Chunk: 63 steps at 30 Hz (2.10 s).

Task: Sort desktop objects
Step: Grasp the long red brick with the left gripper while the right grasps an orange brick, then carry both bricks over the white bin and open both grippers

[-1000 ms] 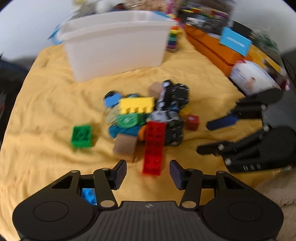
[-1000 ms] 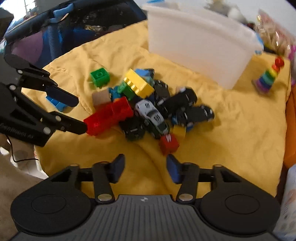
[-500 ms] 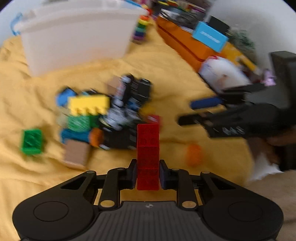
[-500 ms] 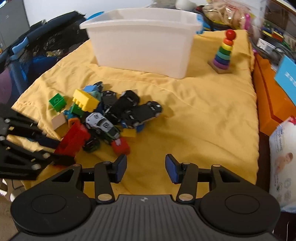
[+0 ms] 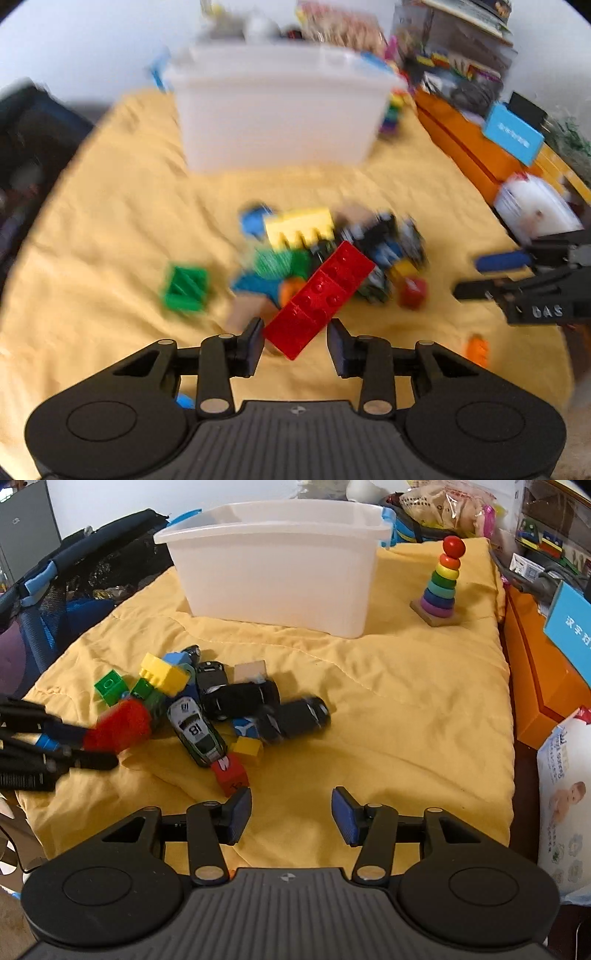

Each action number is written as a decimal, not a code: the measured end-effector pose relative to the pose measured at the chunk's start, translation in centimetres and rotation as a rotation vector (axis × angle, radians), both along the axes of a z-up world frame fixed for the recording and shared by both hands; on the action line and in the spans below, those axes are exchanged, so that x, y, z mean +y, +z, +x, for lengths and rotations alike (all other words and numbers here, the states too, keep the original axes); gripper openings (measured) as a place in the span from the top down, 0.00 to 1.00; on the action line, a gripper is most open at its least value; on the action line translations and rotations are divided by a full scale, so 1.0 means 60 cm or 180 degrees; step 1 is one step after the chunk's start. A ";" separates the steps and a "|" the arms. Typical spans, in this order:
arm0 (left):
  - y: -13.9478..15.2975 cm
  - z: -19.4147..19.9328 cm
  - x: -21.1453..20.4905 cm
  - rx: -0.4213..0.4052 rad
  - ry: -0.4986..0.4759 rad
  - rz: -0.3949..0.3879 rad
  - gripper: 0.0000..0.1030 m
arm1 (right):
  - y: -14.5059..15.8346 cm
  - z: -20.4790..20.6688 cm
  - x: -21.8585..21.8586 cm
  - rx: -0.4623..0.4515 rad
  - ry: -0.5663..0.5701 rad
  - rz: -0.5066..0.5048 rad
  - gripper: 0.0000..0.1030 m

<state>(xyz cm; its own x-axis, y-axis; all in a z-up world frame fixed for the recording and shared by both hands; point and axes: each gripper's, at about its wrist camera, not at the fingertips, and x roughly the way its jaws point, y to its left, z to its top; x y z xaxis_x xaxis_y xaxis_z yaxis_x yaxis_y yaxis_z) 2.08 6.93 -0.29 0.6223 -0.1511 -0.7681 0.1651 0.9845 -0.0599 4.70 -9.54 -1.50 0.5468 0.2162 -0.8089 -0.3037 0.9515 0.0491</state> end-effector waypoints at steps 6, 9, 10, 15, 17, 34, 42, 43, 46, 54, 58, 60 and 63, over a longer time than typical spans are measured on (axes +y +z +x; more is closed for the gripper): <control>0.011 -0.023 -0.011 -0.0027 -0.0448 0.0104 0.60 | 0.000 -0.001 -0.006 -0.0009 0.0014 0.0011 0.48; -0.010 -0.019 -0.025 0.0219 -0.0706 -0.0046 0.60 | -0.003 -0.002 -0.013 0.0015 -0.0046 0.0019 0.46; -0.015 -0.026 -0.031 0.0258 -0.0772 -0.0050 0.60 | -0.004 -0.003 -0.015 0.0030 -0.0063 0.0029 0.46; -0.009 -0.039 -0.067 -0.0020 -0.0883 0.0349 0.60 | -0.008 -0.005 -0.016 0.0068 -0.0043 0.0043 0.46; -0.012 -0.035 -0.081 -0.0059 -0.0997 0.0540 0.60 | -0.007 -0.007 -0.010 0.0036 0.0069 0.0059 0.46; -0.054 0.014 -0.033 0.0603 -0.0715 -0.0174 0.76 | -0.013 -0.075 0.010 0.0333 0.1175 -0.0054 0.60; -0.053 0.002 -0.012 0.0738 -0.0492 -0.0555 0.76 | -0.036 -0.069 0.026 0.0276 0.1056 -0.0131 0.66; -0.046 0.003 -0.010 0.0722 -0.0481 -0.0577 0.76 | -0.033 -0.069 0.027 0.0232 0.1041 -0.0148 0.66; -0.012 0.010 -0.001 0.0593 -0.0490 -0.0649 0.76 | -0.021 -0.060 0.028 0.0130 0.0993 -0.0179 0.66; 0.120 0.107 0.015 -0.0189 -0.0381 -0.0464 0.76 | 0.073 0.033 0.034 -0.0516 0.0710 -0.0117 0.66; 0.180 0.183 0.022 -0.0555 -0.0327 -0.0387 0.76 | 0.138 0.110 0.048 -0.0972 0.0523 -0.0132 0.66; 0.200 0.222 0.023 -0.0650 -0.0287 -0.0354 0.76 | 0.164 0.150 0.053 -0.1132 0.0446 -0.0118 0.66; 0.210 0.280 0.022 -0.0721 -0.0176 -0.0253 0.76 | 0.190 0.213 0.065 -0.1246 0.0302 -0.0144 0.66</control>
